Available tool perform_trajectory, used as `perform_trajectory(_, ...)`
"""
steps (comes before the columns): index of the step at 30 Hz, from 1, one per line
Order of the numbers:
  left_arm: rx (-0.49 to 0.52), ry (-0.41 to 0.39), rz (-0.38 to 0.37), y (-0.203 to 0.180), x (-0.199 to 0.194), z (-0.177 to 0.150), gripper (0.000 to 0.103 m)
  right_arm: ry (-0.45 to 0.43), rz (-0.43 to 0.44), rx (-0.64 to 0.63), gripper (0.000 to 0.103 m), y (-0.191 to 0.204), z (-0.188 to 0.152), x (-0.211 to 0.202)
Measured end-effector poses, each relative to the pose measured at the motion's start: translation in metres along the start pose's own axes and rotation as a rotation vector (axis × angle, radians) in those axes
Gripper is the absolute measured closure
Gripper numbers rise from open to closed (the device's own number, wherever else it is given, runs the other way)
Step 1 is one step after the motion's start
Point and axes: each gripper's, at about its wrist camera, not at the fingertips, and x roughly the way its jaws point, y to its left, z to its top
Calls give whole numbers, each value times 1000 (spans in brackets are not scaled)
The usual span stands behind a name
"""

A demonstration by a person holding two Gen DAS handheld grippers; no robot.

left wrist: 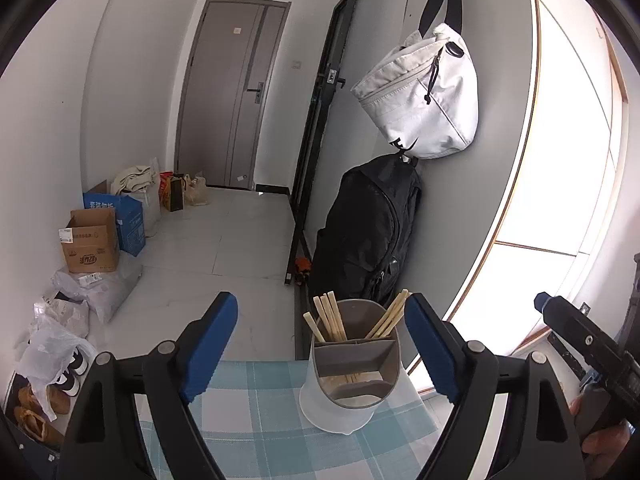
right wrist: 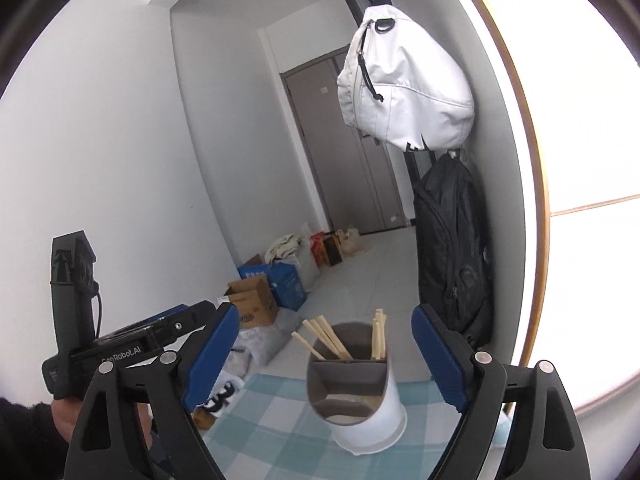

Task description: Organize utensils

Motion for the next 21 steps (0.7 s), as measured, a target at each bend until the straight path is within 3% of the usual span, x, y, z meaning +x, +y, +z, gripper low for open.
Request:
perform_trajectory(2,-3,-11,24,-1,-7,-3,9,-16,-7,-11,5,2,-5,-7)
perform_trajectory(6,1,-41,61,-2,-21,-13,2,-43,-35,-29,0,6,-19,-22)
perform_trajectory(12,23,-68,109,-4,-38,-30,2,-45,-49,-39,0,9,-44,-38)
perform_trajectory(21,34,-41,137,-12,-50,-51,1,-77,-83,-70,0,17,-58,-55)
